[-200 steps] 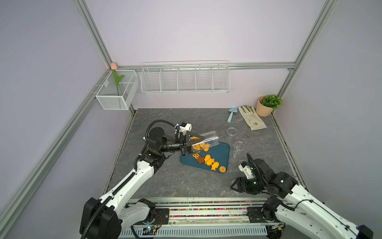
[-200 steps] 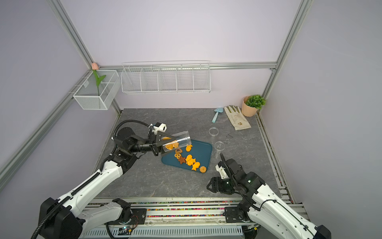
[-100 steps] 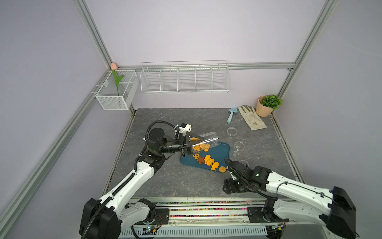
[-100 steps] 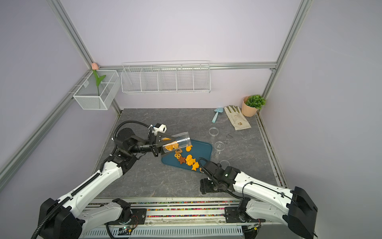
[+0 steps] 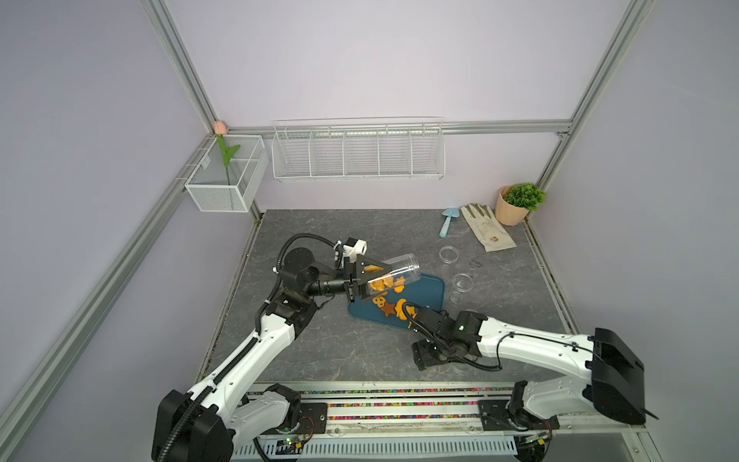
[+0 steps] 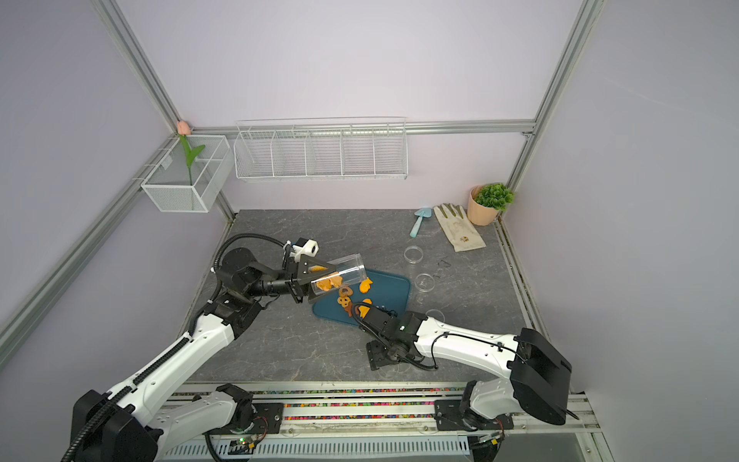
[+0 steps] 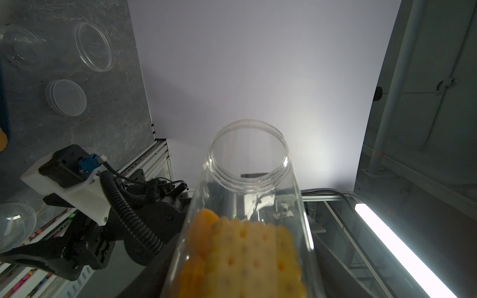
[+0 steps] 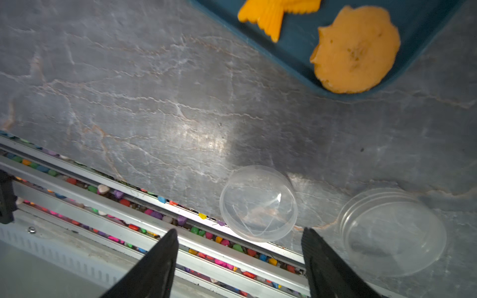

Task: Pour the cookies out of the jar
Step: Place the lid at the center of the board, then pour the cookies in the jar onto the tray.

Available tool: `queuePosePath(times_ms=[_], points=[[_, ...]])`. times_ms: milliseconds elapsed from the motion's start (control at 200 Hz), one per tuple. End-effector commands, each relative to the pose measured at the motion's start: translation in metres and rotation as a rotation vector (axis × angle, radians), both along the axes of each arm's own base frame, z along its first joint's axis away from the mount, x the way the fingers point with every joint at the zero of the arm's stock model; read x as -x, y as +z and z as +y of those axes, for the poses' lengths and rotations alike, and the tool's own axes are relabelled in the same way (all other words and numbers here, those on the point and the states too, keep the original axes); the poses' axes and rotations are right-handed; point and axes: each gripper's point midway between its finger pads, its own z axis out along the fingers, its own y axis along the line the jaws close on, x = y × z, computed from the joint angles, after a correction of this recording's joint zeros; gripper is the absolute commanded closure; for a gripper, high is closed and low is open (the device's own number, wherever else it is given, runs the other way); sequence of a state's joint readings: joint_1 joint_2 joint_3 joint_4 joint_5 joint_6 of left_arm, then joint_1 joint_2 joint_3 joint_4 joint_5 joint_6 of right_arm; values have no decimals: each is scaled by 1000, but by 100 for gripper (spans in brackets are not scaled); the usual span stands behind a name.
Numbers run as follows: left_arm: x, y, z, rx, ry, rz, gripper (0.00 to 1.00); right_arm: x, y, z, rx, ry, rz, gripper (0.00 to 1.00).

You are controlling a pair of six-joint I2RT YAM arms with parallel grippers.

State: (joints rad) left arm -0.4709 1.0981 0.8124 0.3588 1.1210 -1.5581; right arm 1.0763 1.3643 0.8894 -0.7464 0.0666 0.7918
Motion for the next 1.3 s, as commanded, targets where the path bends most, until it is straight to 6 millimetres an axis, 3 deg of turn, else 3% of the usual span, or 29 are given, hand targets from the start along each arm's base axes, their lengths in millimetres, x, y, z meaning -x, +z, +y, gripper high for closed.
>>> queuePosePath(times_ms=[0,195,370,430,560,650,805,875,1090,1300], points=[[6,5,3,2,-13,-31,30,-6,30,-1,-47,-10,-76,22],[5,5,3,2,-16,-38,30,-7,82,-17,-161,-23,-187,15],[5,-5,2,-12,-19,-43,30,-13,123,-59,-251,-125,-275,0],[6,-13,2,-24,-21,-38,30,-15,130,-78,-262,-180,-275,11],[7,-28,3,-46,-26,-24,30,-20,146,-100,-304,-256,-267,12],[7,-37,3,-63,-31,-21,30,-24,156,-96,-373,-269,-236,12],[6,-51,1,-90,-45,-19,30,-39,186,-61,-638,-239,-176,11],[5,-60,0,-101,-51,-15,30,-47,196,-56,-685,-236,-178,11],[-3,-82,-5,-116,-79,-17,30,-60,204,-59,-678,-233,-208,12],[-11,-105,-13,-139,-127,-3,30,-67,218,-85,-655,-285,-293,12]])
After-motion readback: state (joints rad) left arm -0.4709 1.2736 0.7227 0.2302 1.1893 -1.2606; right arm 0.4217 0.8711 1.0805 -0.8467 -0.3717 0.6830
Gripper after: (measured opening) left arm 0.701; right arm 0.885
